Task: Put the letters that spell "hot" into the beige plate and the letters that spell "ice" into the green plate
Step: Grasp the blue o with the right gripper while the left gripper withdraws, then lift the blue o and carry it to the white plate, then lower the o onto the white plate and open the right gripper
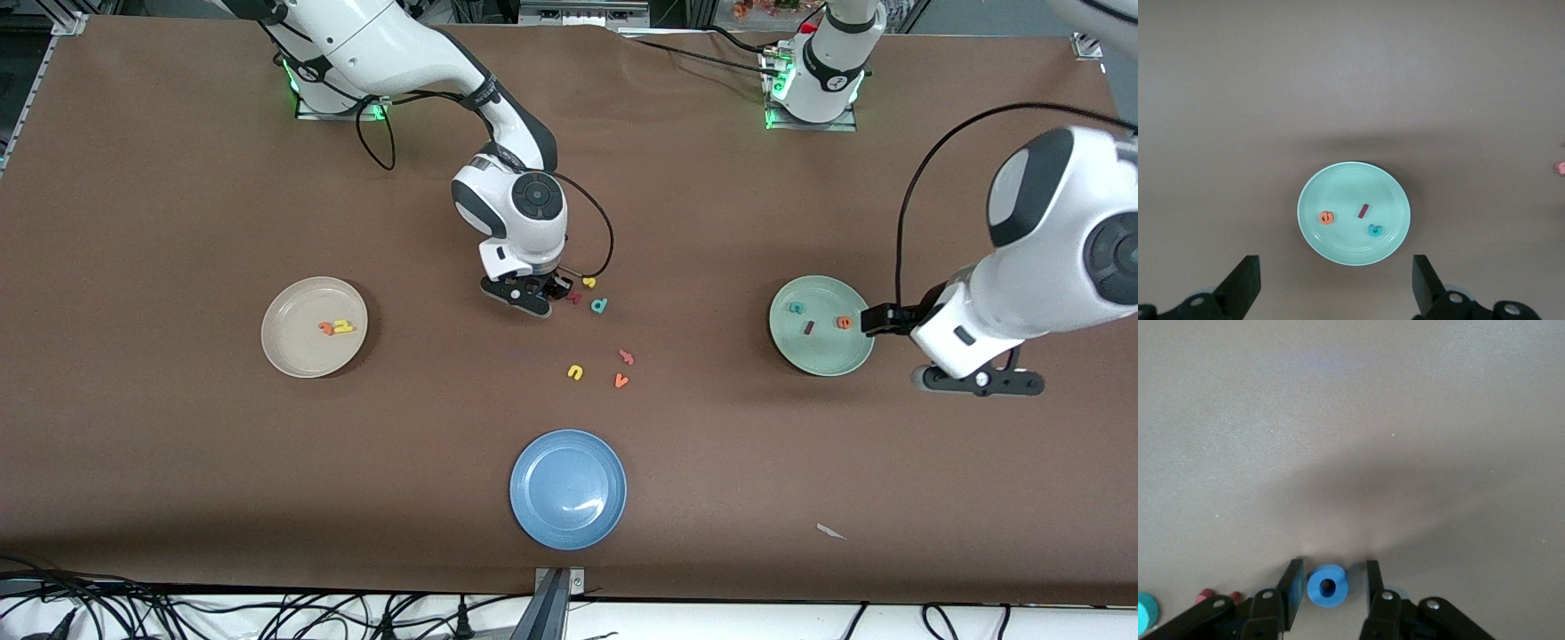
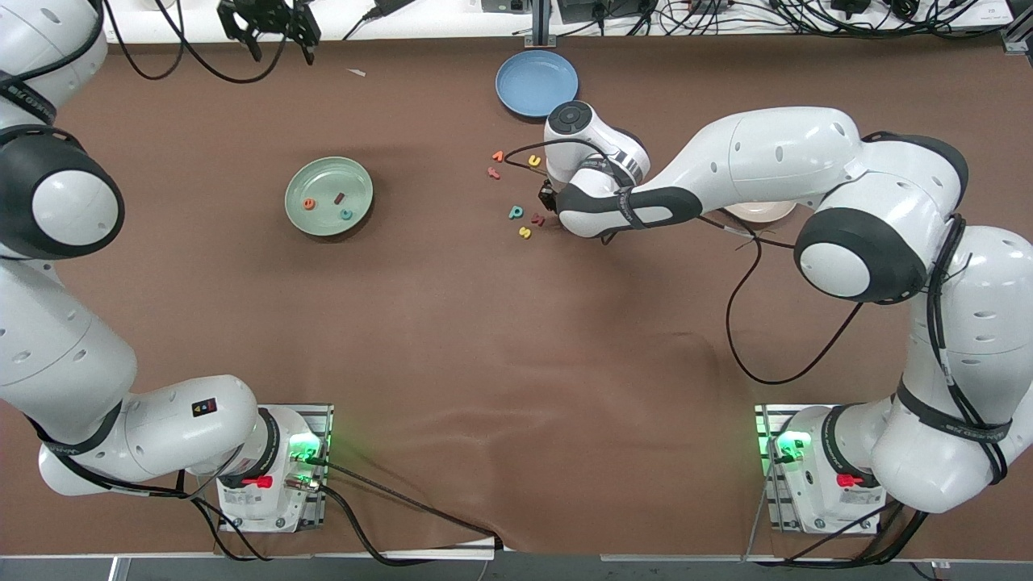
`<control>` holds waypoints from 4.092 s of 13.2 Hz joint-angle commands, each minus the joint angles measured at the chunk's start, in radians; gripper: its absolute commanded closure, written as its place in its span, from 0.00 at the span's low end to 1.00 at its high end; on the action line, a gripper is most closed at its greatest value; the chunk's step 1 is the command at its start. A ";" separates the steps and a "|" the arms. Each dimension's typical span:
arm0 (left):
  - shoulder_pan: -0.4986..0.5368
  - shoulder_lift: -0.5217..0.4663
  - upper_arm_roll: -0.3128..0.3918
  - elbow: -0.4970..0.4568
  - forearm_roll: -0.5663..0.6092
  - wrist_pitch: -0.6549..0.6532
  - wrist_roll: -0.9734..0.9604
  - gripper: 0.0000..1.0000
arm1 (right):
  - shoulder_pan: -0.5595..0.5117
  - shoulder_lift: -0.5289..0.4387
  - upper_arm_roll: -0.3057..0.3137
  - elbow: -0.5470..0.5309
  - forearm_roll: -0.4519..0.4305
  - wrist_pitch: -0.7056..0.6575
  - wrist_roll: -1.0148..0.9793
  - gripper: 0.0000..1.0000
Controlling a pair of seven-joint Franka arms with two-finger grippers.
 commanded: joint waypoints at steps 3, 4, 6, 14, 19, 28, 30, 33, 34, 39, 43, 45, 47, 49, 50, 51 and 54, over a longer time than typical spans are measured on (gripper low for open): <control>-0.008 0.000 0.010 0.162 -0.013 -0.138 0.013 0.00 | 0.013 0.023 -0.007 0.025 -0.044 0.006 0.025 0.59; -0.016 0.003 0.013 0.171 -0.013 -0.144 0.013 0.00 | 0.013 0.023 -0.007 0.025 -0.045 0.006 0.025 0.59; -0.112 -0.008 0.109 0.172 -0.021 -0.148 0.013 0.00 | 0.013 0.024 -0.007 0.027 -0.046 0.009 0.025 0.61; -0.260 -0.106 0.365 0.076 -0.239 -0.116 0.020 0.01 | 0.013 0.024 -0.007 0.027 -0.049 0.009 0.022 0.80; -0.269 -0.187 0.397 -0.023 -0.199 -0.034 0.056 0.02 | 0.005 0.003 -0.007 0.027 -0.051 -0.002 -0.018 0.81; -0.254 -0.213 0.405 -0.083 -0.200 -0.022 0.085 0.00 | -0.238 -0.219 0.066 -0.069 -0.032 -0.196 -0.378 0.80; -0.249 -0.195 0.403 -0.083 -0.200 -0.022 0.086 0.00 | -0.347 -0.304 0.109 -0.132 -0.031 -0.252 -0.516 0.80; -0.251 -0.192 0.403 -0.086 -0.202 -0.023 0.088 0.00 | -0.456 -0.388 0.108 -0.159 -0.014 -0.344 -0.738 0.80; -0.252 -0.190 0.403 -0.086 -0.200 -0.022 0.089 0.00 | -0.498 -0.411 0.108 -0.163 -0.014 -0.388 -0.813 0.79; -0.268 -0.181 0.400 -0.081 -0.188 -0.023 0.086 0.00 | -0.639 -0.494 0.106 -0.203 -0.009 -0.499 -1.068 0.78; -0.266 -0.192 0.397 -0.076 -0.199 -0.031 0.089 0.00 | -0.729 -0.537 0.105 -0.358 -0.009 -0.274 -1.182 0.78; -0.268 -0.192 0.397 -0.076 -0.202 -0.031 0.089 0.00 | -0.765 -0.505 0.103 -0.364 -0.012 -0.188 -1.191 0.77; -0.266 -0.192 0.385 -0.078 -0.202 -0.031 0.089 0.00 | -0.795 -0.496 0.103 -0.404 -0.012 -0.103 -1.205 0.70; -0.266 -0.190 0.383 -0.079 -0.200 -0.031 0.091 0.00 | -0.796 -0.496 0.103 -0.407 -0.011 -0.103 -1.196 0.53; -0.266 -0.189 0.383 -0.079 -0.202 -0.031 0.091 0.00 | -0.797 -0.496 0.103 -0.407 -0.011 -0.103 -1.191 0.46; -0.265 -0.189 0.383 -0.078 -0.202 -0.030 0.091 0.00 | -0.797 -0.497 0.105 -0.407 -0.009 -0.103 -1.190 0.43; -0.263 -0.189 0.383 -0.076 -0.200 -0.026 0.092 0.00 | -0.797 -0.502 0.105 -0.397 -0.009 -0.105 -1.197 0.40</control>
